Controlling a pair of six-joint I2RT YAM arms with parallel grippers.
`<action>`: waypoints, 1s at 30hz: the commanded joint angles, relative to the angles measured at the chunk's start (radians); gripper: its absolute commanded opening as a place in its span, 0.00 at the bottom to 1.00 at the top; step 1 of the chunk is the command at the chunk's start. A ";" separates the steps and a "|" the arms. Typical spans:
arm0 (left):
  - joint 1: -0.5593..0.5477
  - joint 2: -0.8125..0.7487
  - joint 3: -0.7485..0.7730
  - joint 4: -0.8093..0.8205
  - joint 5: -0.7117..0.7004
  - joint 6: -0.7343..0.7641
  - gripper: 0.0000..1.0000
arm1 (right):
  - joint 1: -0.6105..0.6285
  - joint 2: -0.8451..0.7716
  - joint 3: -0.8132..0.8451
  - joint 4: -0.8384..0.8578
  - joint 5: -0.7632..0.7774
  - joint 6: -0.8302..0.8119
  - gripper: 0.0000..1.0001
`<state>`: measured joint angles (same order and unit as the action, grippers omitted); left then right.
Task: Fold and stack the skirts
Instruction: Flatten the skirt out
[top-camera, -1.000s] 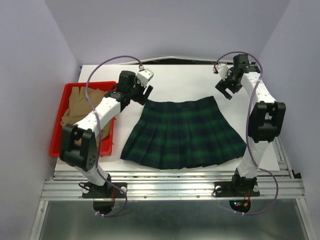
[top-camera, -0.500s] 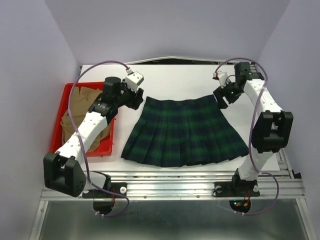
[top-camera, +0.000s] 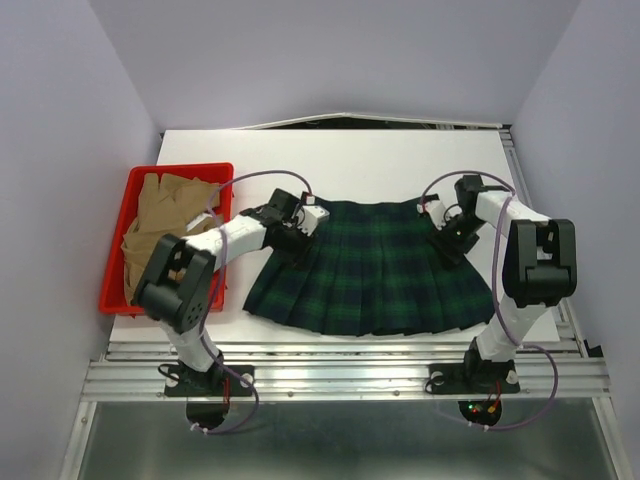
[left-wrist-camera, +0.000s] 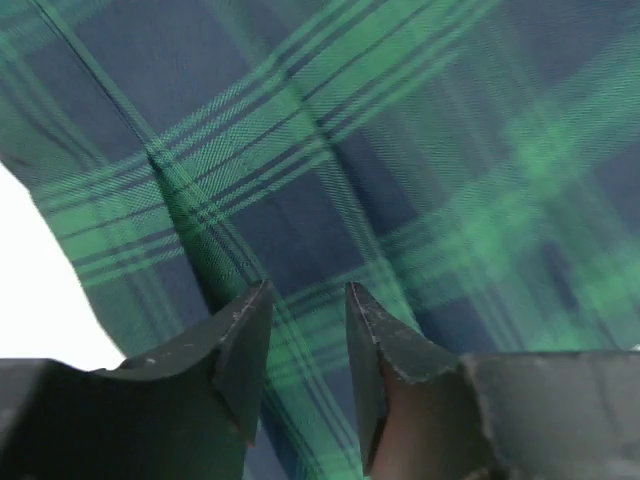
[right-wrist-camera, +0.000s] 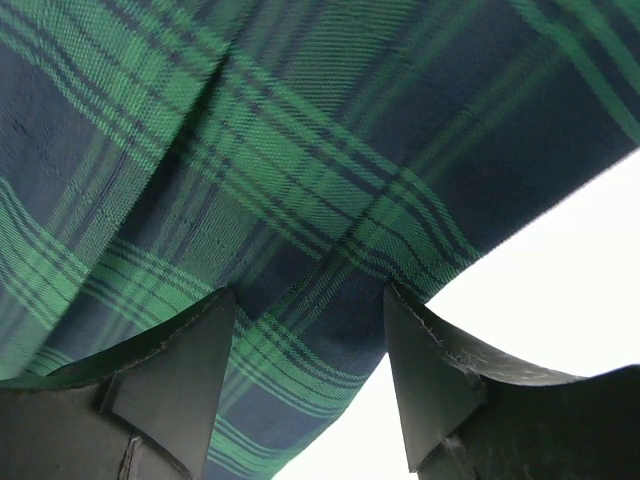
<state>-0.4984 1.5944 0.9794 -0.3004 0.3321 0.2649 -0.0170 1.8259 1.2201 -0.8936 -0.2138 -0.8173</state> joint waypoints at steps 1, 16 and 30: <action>-0.003 0.177 0.122 -0.060 -0.051 -0.019 0.43 | 0.026 -0.034 -0.097 -0.008 0.088 -0.071 0.66; 0.029 1.028 1.450 -0.361 -0.223 0.065 0.39 | 0.304 0.016 0.022 -0.287 -0.289 0.035 0.73; 0.032 0.427 0.908 -0.129 -0.105 0.016 0.62 | 0.249 -0.043 0.366 -0.303 -0.444 0.139 0.79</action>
<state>-0.4625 2.2837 1.9984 -0.4747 0.1745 0.3115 0.3103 1.8191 1.5406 -1.2556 -0.6888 -0.7341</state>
